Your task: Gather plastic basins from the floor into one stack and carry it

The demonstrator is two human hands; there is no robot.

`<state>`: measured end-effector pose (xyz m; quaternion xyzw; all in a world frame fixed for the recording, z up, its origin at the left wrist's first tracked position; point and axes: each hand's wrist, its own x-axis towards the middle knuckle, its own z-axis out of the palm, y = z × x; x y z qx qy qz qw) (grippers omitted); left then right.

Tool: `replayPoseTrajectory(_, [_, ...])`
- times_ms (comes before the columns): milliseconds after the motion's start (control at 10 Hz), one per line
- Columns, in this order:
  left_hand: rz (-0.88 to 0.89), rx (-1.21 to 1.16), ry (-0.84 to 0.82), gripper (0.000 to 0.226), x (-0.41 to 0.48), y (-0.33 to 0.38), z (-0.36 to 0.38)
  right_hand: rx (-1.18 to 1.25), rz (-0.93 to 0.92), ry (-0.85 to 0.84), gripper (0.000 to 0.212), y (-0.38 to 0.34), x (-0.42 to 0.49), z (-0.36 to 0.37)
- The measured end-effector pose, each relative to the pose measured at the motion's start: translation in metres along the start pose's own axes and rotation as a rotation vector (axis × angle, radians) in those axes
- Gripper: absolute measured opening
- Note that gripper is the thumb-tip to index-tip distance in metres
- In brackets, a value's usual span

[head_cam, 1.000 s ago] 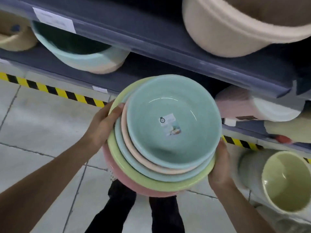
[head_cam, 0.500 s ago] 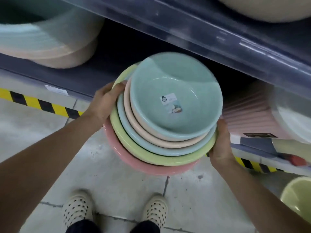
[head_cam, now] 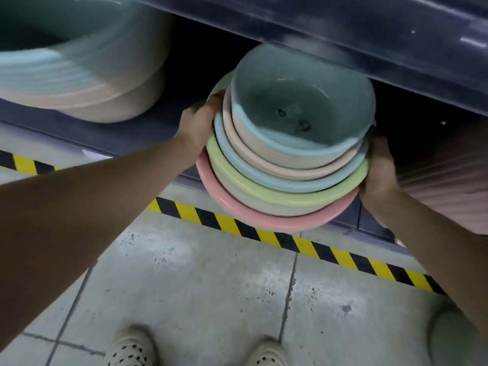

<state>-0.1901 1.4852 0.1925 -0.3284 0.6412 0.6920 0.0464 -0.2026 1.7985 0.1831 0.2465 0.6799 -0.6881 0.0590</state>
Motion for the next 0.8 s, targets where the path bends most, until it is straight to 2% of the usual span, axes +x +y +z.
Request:
replayPoseTrajectory(100, [0.066, -0.082, 0.065, 0.021, 0.019, 0.004, 0.009, -0.037, -0.074, 0.003, 0.082, -0.007, 0.032, 0.007])
replayPoseTrajectory(200, [0.072, -0.185, 0.036, 0.018, 0.034, 0.007, 0.021, -0.070, -0.118, 0.008, 0.066, -0.014, 0.059, 0.011])
replayPoseTrajectory(300, [0.070, -0.223, 0.011, 0.017, 0.042, 0.007, 0.028, -0.094, -0.172, -0.042, 0.063, -0.013, 0.077, 0.007])
replayPoseTrajectory(400, [0.094, -0.222, 0.014, 0.014, 0.044, 0.005, 0.028, -0.129, -0.151, -0.053, 0.069, -0.014, 0.073, 0.008])
replayPoseTrajectory(500, [0.103, -0.180, 0.042, 0.027, 0.039, 0.006, 0.030, -0.114, -0.089, 0.002, 0.072, -0.012, 0.062, 0.012])
replayPoseTrajectory(600, [0.095, -0.124, 0.081, 0.039, 0.028, 0.008, 0.030, -0.098, -0.020, 0.020, 0.105, 0.001, 0.060, 0.005])
replayPoseTrajectory(700, [-0.066, 0.137, 0.033, 0.068, 0.003, 0.007, 0.019, -0.281, 0.032, 0.005, 0.090, -0.009, 0.001, 0.009])
replayPoseTrajectory(800, [-0.118, 0.469, -0.059, 0.061, -0.045, -0.002, 0.001, -0.532, 0.036, -0.124, 0.078, -0.001, -0.070, 0.006])
